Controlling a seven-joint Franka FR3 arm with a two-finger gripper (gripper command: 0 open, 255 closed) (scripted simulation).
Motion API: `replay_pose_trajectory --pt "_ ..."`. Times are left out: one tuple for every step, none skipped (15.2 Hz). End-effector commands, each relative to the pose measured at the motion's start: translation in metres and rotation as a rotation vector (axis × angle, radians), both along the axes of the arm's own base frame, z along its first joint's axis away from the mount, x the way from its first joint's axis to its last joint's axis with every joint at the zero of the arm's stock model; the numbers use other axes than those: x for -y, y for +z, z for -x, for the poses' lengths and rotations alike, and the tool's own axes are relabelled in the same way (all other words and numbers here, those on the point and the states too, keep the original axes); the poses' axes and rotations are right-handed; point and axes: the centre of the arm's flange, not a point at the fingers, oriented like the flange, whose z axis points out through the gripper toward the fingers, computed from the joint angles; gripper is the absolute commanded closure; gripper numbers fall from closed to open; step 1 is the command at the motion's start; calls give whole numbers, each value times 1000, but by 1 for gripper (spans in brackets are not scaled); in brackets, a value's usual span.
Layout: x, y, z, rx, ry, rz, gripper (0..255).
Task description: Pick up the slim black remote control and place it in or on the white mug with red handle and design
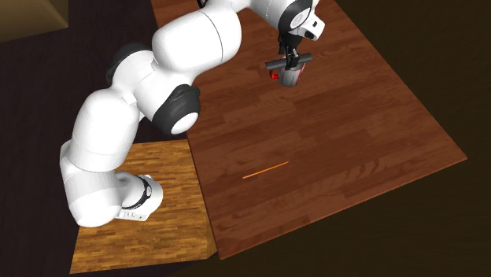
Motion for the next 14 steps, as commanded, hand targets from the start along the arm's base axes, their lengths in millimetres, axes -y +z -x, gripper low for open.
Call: replay_pose_trajectory --pt "0 0 0 0 0 0 0" --pt "0 0 0 0 0 0 0" --pt "0 0 0 0 0 0 0" --pt "0 0 0 0 0 0 0" --pt "1 13 0 0 0 0 0" --pt "2 26 -1 0 0 0 0" --pt "3 39 -1 0 0 0 0" --pt "4 50 -1 0 0 0 0" --pt "4 50 -1 0 0 0 0" --pt "4 50 -1 0 0 0 0" --pt "4 50 -1 0 0 0 0" --pt "4 50 -1 0 0 0 0" --pt "4 50 -1 0 0 0 0" --pt "4 50 -1 0 0 0 0"
